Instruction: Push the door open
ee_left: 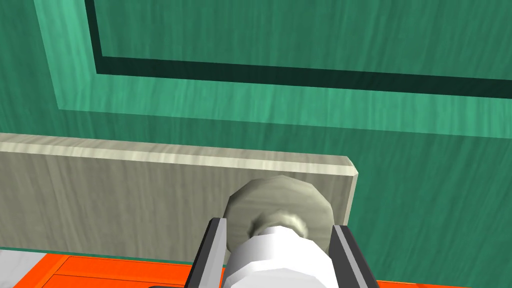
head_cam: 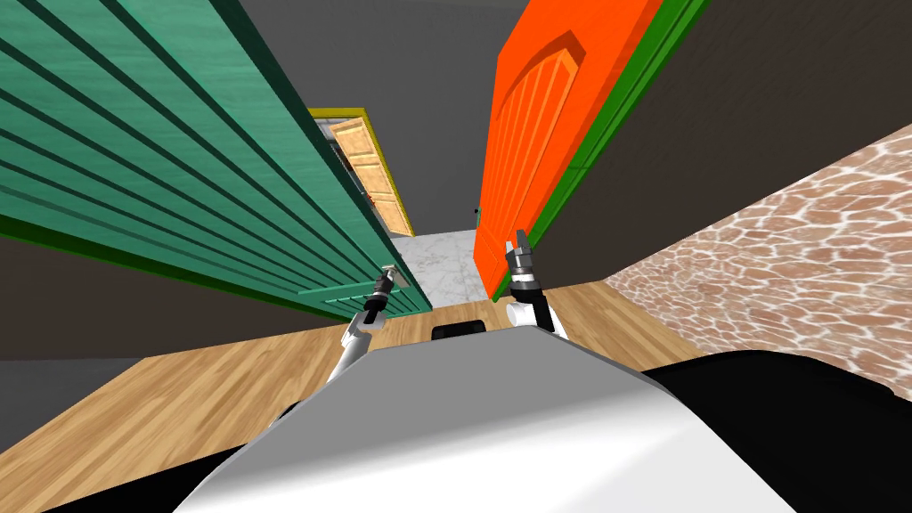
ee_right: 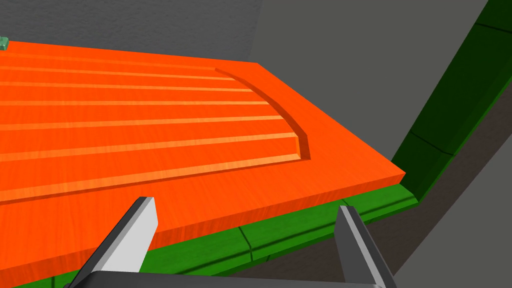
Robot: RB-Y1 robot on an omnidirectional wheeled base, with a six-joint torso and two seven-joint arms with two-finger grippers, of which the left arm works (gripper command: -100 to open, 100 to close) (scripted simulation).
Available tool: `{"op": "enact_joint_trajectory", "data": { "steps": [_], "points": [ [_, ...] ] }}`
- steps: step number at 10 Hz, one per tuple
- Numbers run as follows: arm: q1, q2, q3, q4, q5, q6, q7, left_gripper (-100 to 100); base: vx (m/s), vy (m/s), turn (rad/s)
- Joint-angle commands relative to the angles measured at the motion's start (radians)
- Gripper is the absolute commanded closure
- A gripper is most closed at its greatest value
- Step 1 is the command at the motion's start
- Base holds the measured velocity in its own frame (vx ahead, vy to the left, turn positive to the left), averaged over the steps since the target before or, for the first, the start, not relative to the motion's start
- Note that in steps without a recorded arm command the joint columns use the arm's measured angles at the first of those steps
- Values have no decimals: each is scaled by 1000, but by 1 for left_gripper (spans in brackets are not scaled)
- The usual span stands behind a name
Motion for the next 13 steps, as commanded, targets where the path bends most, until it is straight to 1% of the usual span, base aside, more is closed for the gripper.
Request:
{"op": "enact_joint_trajectory", "data": {
  "steps": [1, 2, 3, 4, 8, 13],
  "points": [
    [4, -2, -2, 1, 0, -2, 1, 100, 0, 0, 0],
    [4, -2, -2, 1, 0, -2, 1, 100, 0, 0, 0],
    [-5, -4, 2, 5, 9, 0, 32, 100, 24, 2, 10],
    [-7, -5, 3, 7, 12, 0, 43, 100, 32, 0, 16],
    [-22, -14, 10, 22, 35, 0, 128, 100, 30, 0, 17],
    [-50, -30, 23, 49, 79, 0, 271, 100, 58, -1, 21]
  ]
}}
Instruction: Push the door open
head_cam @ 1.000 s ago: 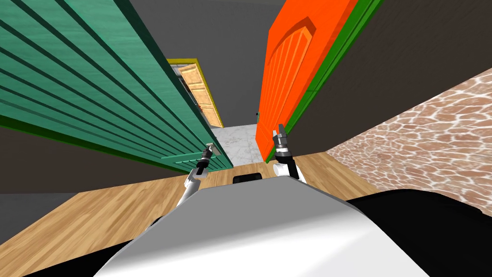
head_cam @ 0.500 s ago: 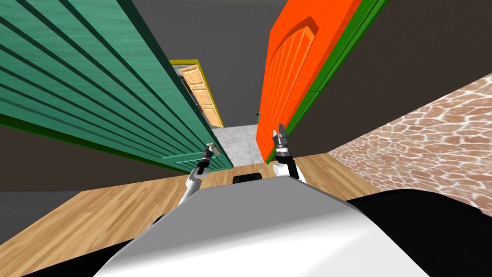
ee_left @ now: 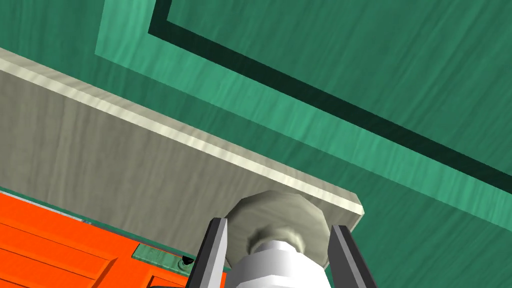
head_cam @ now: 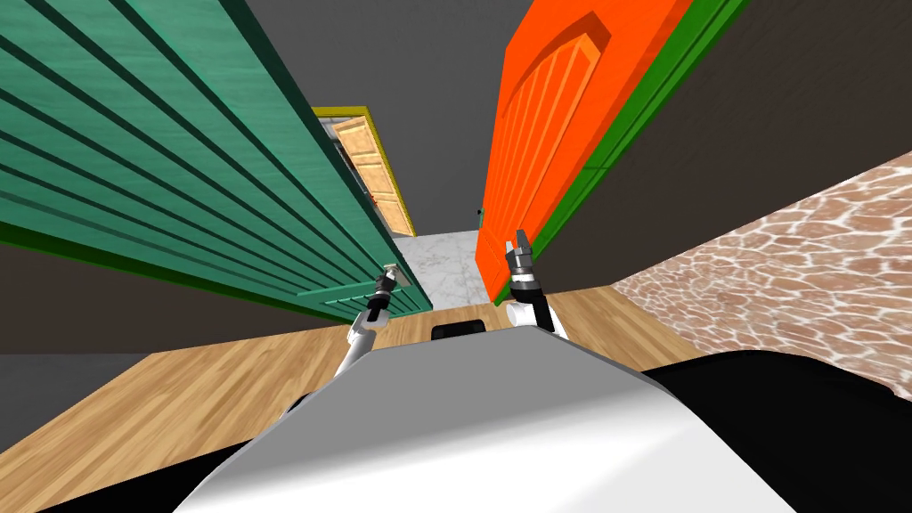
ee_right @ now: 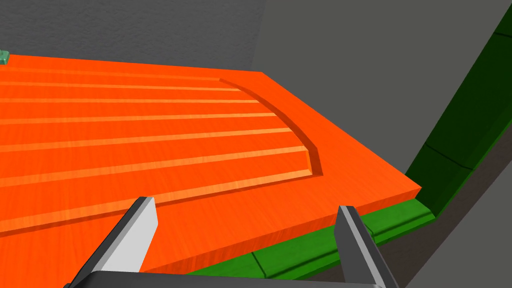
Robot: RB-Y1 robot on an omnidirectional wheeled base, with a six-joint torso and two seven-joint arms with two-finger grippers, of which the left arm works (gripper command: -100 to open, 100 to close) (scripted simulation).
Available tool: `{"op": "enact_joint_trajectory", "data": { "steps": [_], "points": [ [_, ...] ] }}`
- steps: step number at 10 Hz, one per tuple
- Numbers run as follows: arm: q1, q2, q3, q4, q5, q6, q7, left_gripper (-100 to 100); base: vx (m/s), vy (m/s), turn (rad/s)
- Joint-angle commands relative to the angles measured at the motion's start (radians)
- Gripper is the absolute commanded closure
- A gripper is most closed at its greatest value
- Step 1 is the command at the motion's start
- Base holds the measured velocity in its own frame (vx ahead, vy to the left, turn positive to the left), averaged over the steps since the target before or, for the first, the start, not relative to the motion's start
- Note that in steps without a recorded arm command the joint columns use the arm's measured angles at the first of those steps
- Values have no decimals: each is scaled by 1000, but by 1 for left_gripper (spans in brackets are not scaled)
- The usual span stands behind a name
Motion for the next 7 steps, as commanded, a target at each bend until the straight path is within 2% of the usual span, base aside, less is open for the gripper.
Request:
{"op": "enact_joint_trajectory", "data": {
  "steps": [1, 2, 7],
  "points": [
    [-16, 3, 8, 4, 9, -3, 31, 100, 42, 3, 35],
    [-16, 3, 8, 4, 9, -3, 31, 100, 18, 3, -39],
    [-44, -14, 21, 31, 52, -3, 167, 100, 40, -2, 24]
  ]
}}
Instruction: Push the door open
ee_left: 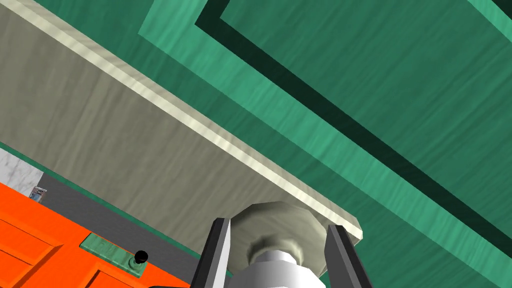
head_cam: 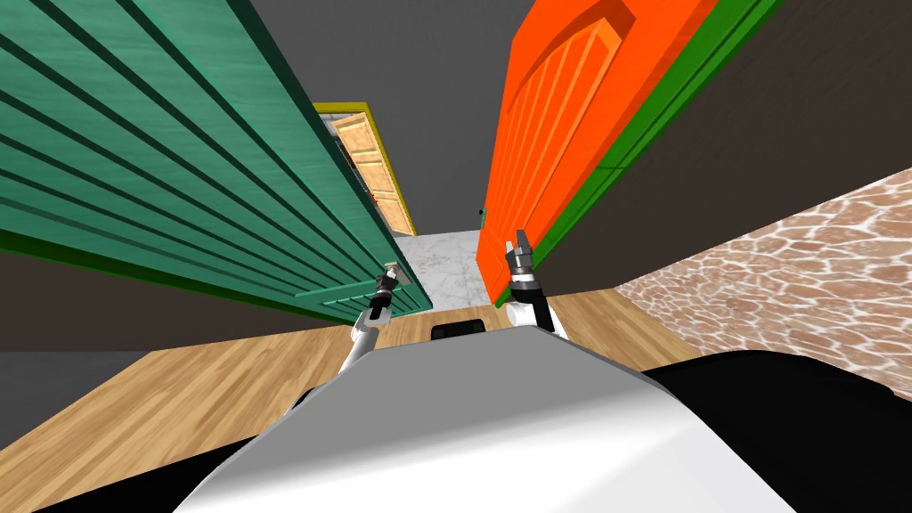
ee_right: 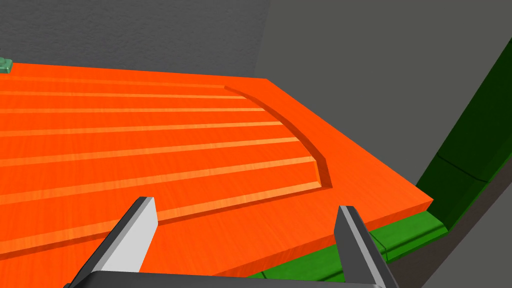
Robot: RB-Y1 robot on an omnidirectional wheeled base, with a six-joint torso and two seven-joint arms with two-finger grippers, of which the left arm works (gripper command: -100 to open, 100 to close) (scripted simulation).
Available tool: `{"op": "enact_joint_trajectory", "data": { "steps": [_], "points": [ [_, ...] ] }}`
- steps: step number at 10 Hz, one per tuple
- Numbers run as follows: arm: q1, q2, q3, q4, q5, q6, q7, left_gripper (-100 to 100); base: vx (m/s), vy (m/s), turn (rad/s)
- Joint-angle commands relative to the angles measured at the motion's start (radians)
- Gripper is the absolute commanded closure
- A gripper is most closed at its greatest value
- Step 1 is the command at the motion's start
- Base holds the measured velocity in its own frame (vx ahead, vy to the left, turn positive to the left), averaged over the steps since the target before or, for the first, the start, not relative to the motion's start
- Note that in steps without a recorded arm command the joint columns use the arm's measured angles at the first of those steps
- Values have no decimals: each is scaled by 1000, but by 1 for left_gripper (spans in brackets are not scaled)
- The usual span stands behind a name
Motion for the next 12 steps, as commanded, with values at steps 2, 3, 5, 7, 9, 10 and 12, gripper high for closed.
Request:
{"op": "enact_joint_trajectory", "data": {
  "steps": [2, 3, 5, 7, 9, 10, 12],
  "points": [
    [-23, 2, 14, 5, 23, -7, 68, 100, 46, 2, 11],
    [-23, 2, 14, 5, 23, -7, 72, 100, 46, -3, -4],
    [-23, 2, 14, 5, 23, -7, 72, 100, 10, 0, 3],
    [-39, -8, 21, 20, 47, -7, 141, 100, 36, -4, 32],
    [-48, -13, 25, 29, 61, -7, 189, 100, 48, 1, 20],
    [-48, -13, 25, 29, 61, -7, 191, 100, 43, 1, 12],
    [-48, -13, 25, 31, 61, -7, 191, 100, 16, -1, -16]
  ]
}}
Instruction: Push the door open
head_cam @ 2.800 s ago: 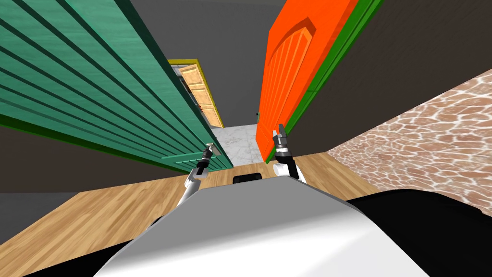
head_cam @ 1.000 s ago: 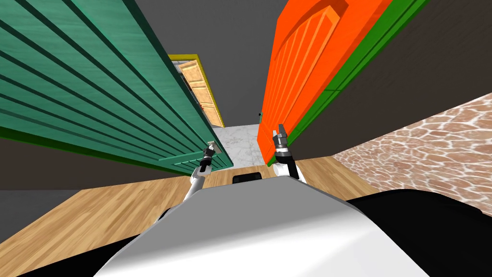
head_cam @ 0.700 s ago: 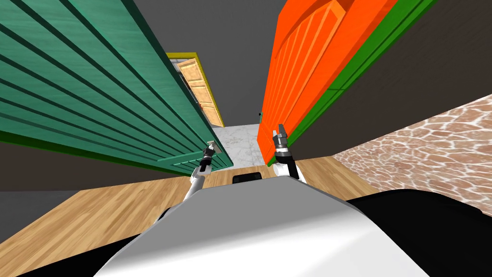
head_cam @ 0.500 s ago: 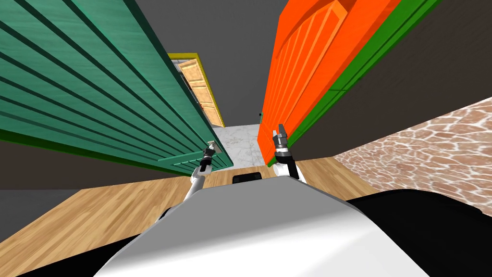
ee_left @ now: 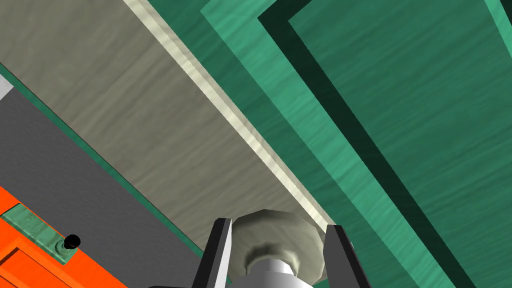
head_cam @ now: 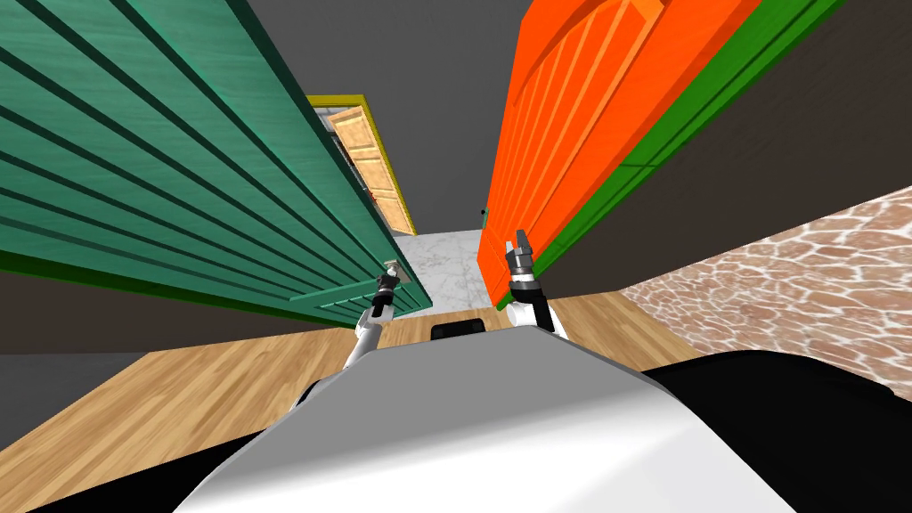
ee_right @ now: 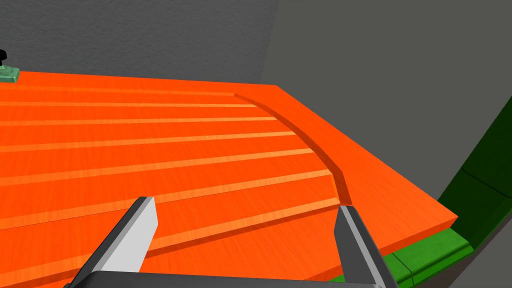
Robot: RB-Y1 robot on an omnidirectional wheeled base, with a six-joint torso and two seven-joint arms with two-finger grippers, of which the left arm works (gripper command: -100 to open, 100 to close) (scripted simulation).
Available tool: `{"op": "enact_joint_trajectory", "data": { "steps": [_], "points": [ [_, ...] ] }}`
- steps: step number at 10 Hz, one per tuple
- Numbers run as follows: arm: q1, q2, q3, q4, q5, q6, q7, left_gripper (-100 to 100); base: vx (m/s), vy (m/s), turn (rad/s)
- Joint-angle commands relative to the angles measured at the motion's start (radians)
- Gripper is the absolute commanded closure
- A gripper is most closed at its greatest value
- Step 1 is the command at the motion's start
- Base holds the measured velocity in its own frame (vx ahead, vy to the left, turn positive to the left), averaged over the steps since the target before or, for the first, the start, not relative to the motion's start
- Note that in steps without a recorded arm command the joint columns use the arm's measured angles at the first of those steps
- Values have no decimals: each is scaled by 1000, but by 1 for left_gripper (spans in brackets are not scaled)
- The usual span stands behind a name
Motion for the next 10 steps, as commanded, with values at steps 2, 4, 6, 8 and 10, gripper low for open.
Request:
{"op": "enact_joint_trajectory", "data": {
  "steps": [2, 4, 6, 8, 10],
  "points": [
    [-11, 2, 10, -22, 16, 9, 46, 100, 13, -1, 18],
    [-20, -3, 14, -14, 30, 10, 87, 100, 49, 2, 32],
    [-38, -14, 22, 3, 58, 10, 156, 100, 68, -1, 32],
    [-47, -19, 27, 12, 72, 10, 208, 100, 61, -4, 16],
    [-57, -25, 31, 22, 87, 10, 251, 100, 76, -1, 21]
  ]
}}
